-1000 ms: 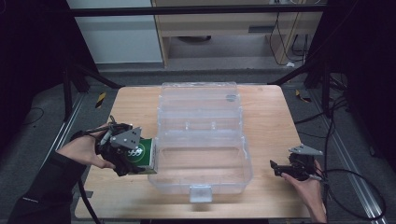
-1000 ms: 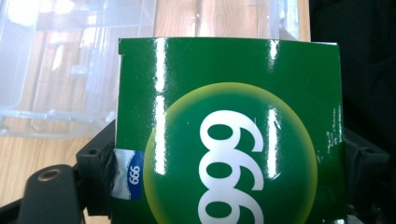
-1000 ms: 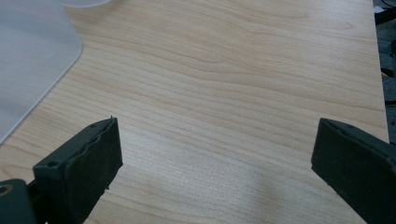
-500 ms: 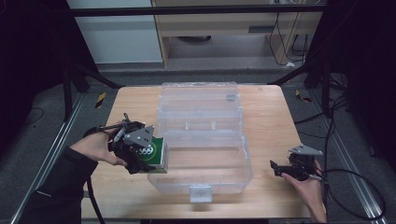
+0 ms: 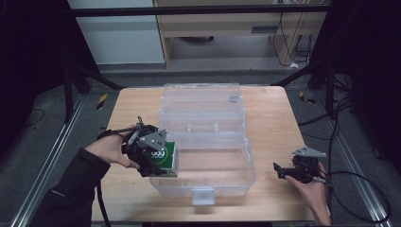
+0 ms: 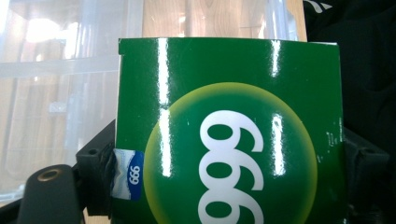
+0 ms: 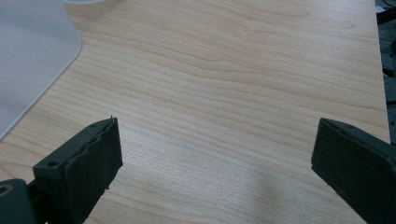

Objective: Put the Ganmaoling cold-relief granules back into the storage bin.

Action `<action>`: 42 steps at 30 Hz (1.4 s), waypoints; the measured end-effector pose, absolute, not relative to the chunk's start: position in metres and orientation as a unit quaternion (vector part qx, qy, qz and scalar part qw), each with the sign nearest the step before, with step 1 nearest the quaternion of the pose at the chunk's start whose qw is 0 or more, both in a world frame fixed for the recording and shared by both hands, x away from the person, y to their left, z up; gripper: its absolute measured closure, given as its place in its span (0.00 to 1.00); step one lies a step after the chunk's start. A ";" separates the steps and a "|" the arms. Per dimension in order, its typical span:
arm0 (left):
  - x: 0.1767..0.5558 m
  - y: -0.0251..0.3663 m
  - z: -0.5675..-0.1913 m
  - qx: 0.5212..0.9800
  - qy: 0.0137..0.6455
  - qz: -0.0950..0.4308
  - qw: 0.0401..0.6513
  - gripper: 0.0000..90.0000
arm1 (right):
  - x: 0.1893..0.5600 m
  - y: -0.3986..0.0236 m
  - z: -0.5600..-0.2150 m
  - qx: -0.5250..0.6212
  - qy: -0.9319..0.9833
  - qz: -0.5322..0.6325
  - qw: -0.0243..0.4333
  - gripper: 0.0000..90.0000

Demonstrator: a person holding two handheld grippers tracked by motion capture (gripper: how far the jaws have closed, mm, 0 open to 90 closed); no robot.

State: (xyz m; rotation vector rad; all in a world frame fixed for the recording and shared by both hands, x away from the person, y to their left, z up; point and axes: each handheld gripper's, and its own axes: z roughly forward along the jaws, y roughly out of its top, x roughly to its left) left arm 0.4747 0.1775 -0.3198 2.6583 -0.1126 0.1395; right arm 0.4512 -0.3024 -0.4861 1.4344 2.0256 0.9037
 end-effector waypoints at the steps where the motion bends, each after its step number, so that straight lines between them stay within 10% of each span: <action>1: 0.475 0.178 -0.320 0.969 -0.041 0.051 0.236 0.17 | 0.451 -0.302 -0.486 0.526 0.743 0.331 0.247 0.02; 42: 0.484 0.167 -0.378 0.974 -0.022 0.014 0.225 0.16 | 0.452 -0.301 -0.488 0.523 0.748 0.326 0.245 0.02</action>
